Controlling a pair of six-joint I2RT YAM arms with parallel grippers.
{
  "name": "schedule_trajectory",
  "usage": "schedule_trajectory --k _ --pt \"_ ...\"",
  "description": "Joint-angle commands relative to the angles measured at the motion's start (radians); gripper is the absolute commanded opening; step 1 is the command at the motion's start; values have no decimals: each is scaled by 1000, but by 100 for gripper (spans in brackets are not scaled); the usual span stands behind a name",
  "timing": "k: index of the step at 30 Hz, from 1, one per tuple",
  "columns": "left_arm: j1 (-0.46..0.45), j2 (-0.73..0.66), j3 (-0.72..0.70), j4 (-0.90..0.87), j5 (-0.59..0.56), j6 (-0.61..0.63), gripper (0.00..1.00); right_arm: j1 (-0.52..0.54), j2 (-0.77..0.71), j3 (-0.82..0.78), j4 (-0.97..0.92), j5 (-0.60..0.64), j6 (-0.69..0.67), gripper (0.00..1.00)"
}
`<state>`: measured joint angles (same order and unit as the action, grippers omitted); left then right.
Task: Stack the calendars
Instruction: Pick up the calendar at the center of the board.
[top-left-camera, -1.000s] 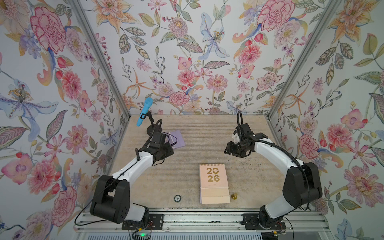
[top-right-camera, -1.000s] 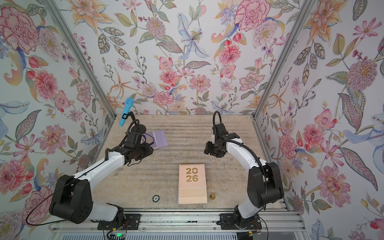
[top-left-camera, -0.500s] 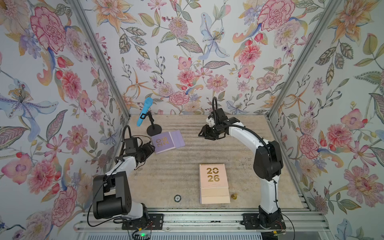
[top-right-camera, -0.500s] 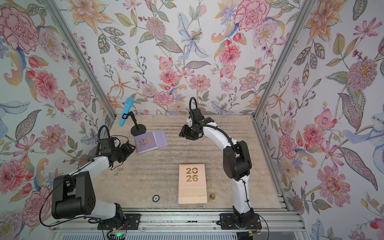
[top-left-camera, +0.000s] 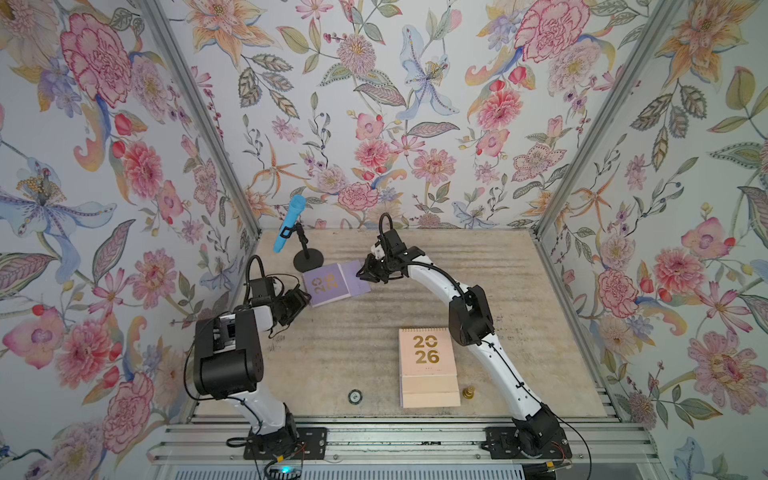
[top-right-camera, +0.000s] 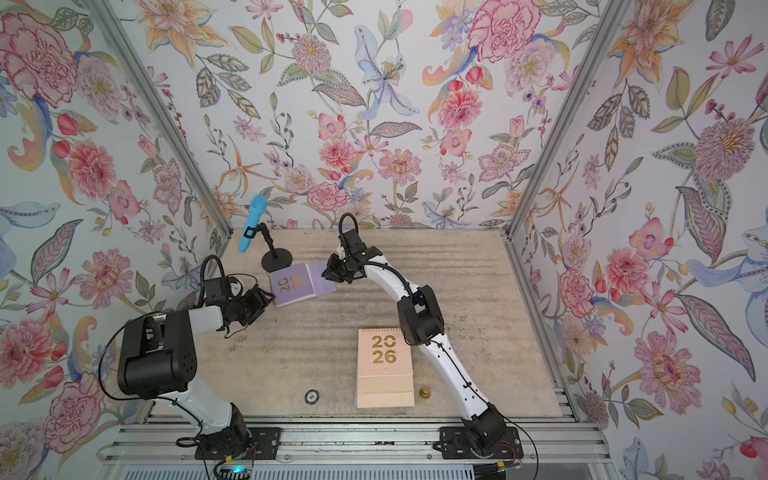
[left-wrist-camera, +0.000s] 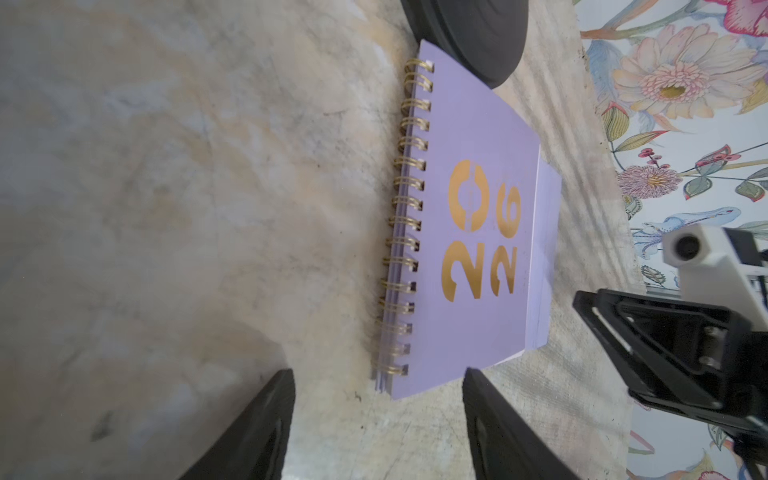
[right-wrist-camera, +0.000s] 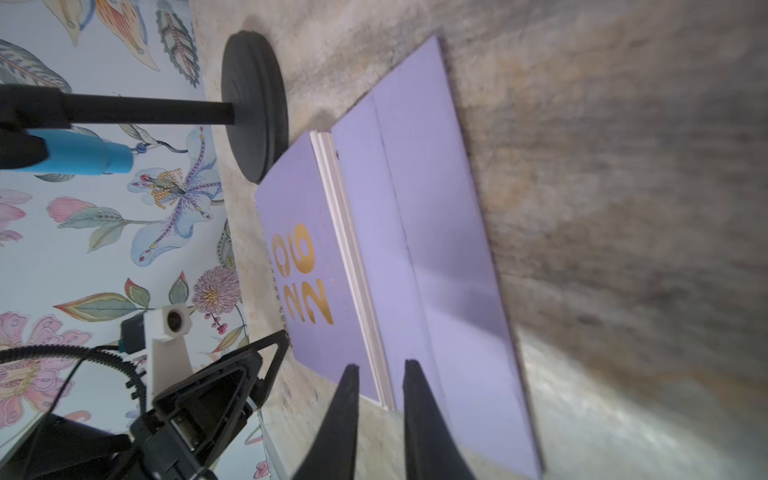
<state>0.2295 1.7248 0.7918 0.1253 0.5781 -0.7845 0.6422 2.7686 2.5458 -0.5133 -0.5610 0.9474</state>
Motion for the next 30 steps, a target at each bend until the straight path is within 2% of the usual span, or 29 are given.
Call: schedule_trajectory --k 1,7,11,17,19,23,26,30 --pt "6 47 33 67 42 -12 68 -2 14 -19 114 -28 101 12" --pt "5 108 55 105 59 -19 68 -2 59 -27 118 -34 140 11" --pt "-3 148 52 162 99 -52 67 -2 57 -64 118 -27 161 7" --pt "-54 175 54 171 96 -58 66 23 63 -89 96 -37 168 5" --pt "-68 193 39 226 128 -96 65 35 70 -91 92 -44 170 5" --pt "-76 203 -38 473 201 -249 62 44 74 -114 89 -56 186 4" --pt "-81 183 -54 532 214 -283 61 47 75 -116 88 -68 186 3" --pt "-89 168 -65 586 219 -330 49 44 72 -97 89 -84 185 4"
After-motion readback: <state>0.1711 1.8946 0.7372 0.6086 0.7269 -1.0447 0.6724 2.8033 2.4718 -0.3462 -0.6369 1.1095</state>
